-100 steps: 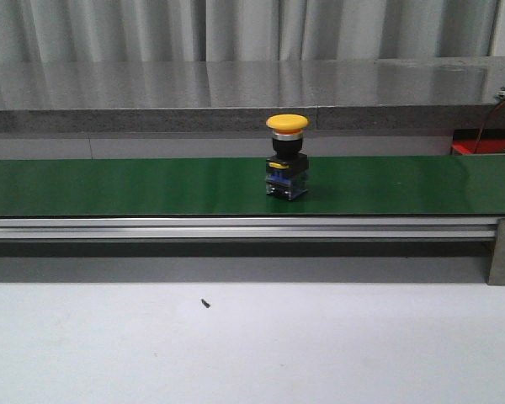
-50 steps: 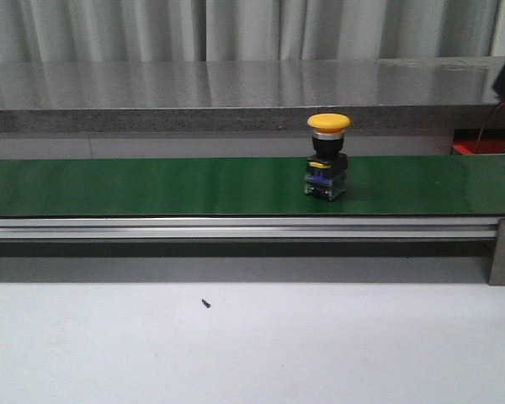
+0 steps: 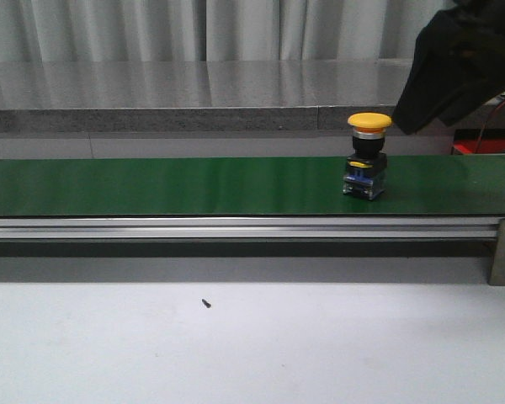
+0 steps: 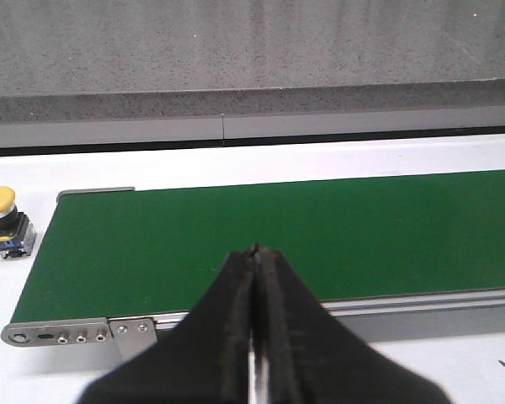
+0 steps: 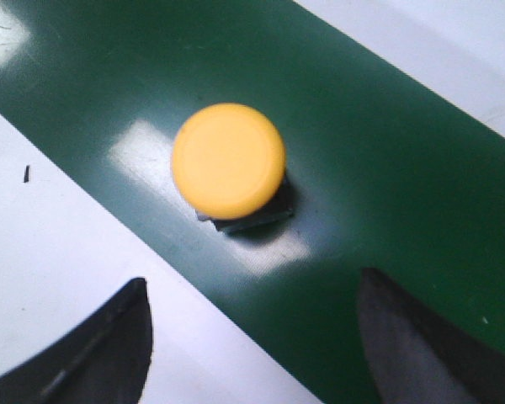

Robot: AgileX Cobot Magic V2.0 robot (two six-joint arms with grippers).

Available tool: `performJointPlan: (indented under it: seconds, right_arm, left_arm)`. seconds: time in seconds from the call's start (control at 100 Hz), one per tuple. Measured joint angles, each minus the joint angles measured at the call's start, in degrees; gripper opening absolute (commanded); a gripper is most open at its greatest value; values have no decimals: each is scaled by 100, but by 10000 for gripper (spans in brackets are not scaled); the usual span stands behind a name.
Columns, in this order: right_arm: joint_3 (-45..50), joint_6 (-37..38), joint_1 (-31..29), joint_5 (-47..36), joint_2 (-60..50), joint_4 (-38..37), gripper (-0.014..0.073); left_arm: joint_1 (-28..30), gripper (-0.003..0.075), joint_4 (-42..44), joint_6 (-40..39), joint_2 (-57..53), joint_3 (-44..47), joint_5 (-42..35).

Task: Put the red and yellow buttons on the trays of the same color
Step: 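Grasp the second yellow button at the belt end with the right gripper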

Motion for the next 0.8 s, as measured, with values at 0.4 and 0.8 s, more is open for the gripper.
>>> performJointPlan:
  seconds: [0.4, 0.8]
  right_arm:
    - [-453, 0, 0, -126, 649, 23, 481]
    - [-510, 86, -90, 76, 650, -75, 248]
  left_arm:
    - [0, -20, 0, 0, 0, 0, 0]
    - [0, -20, 0, 0, 0, 0, 0]
